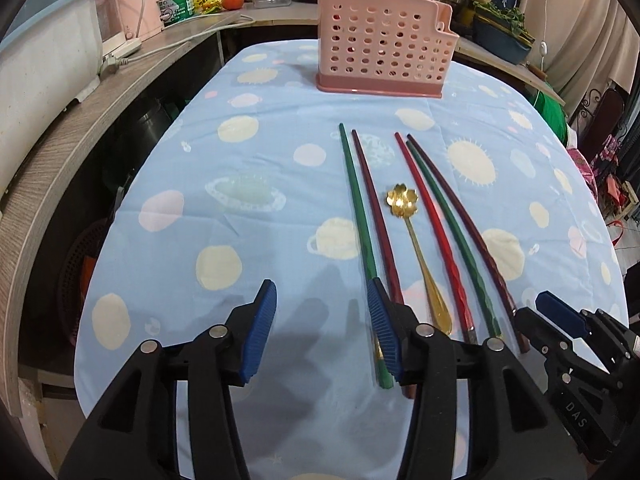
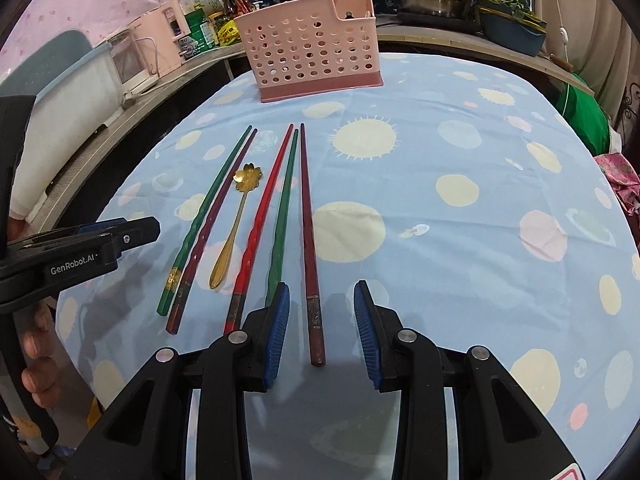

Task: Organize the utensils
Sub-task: 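Open both tools and withdraw them back over the remaining utensils, then grasp a dark-red chopstick with the right tool while the left tool grasps a green chopstick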

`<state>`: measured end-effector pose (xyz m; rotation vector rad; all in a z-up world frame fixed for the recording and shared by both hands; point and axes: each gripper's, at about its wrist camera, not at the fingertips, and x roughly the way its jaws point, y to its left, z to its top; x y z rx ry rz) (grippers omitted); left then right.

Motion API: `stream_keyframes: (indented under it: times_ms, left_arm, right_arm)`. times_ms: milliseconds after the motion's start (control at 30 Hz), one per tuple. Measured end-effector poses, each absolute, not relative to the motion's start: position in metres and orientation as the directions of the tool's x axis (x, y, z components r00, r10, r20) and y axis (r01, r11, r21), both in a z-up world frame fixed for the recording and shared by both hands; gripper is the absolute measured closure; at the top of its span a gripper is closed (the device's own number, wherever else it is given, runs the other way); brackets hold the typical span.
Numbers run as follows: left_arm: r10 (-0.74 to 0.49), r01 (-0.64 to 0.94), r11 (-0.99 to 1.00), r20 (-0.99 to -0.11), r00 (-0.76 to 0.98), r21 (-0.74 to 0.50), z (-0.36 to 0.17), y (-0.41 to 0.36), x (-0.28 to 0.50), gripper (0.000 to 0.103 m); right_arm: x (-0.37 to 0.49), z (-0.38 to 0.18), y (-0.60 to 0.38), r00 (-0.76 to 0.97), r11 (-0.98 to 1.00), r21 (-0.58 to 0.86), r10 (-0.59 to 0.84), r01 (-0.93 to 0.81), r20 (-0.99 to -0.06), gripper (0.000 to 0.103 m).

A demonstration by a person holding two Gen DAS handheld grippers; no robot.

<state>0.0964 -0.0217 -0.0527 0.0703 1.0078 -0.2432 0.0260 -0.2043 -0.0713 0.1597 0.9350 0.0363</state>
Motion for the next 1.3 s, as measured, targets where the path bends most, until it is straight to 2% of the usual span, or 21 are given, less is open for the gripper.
stream_keyframes:
  times_ms: [400, 467, 1067, 1133, 1300]
  left_arm:
    - [-0.191, 0.257, 0.964, -0.856, 0.48, -0.071, -0.062, -0.025, 0.086, 0.057]
    - [-0.199, 0.265, 0.961, -0.857, 0.476, -0.076, -0.063, -0.027, 0.084, 0.057]
    - [-0.189, 0.29, 0.955, -0.872, 0.451, -0.057, -0.077, -0.037, 0.077, 0.059]
    - [-0.188, 0.295, 0.954, -0.87, 0.455, -0.052, -0.077, -0.037, 0.077, 0.066]
    - [-0.205, 0.305, 0.95, -0.871, 0.447, -0.067, -0.076, -0.037, 0.076, 0.094]
  right_arm:
    - [0.025, -0.08, -0.199, 0.587, 0.994, 0.101, 0.062, 0.033, -0.807, 0.089]
    - [0.024, -0.081, -0.2, 0.589, 0.995, 0.091, 0.052, 0.036, -0.806, 0.095]
    - [0.023, -0.082, -0.207, 0.594, 0.99, 0.133, 0.077, 0.051, -0.801, 0.095]
    - [0.023, -0.082, -0.207, 0.594, 0.99, 0.132, 0.076, 0.051, -0.801, 0.095]
    - [0.023, -0.082, -0.207, 0.593, 0.99, 0.134, 0.077, 0.051, -0.801, 0.095]
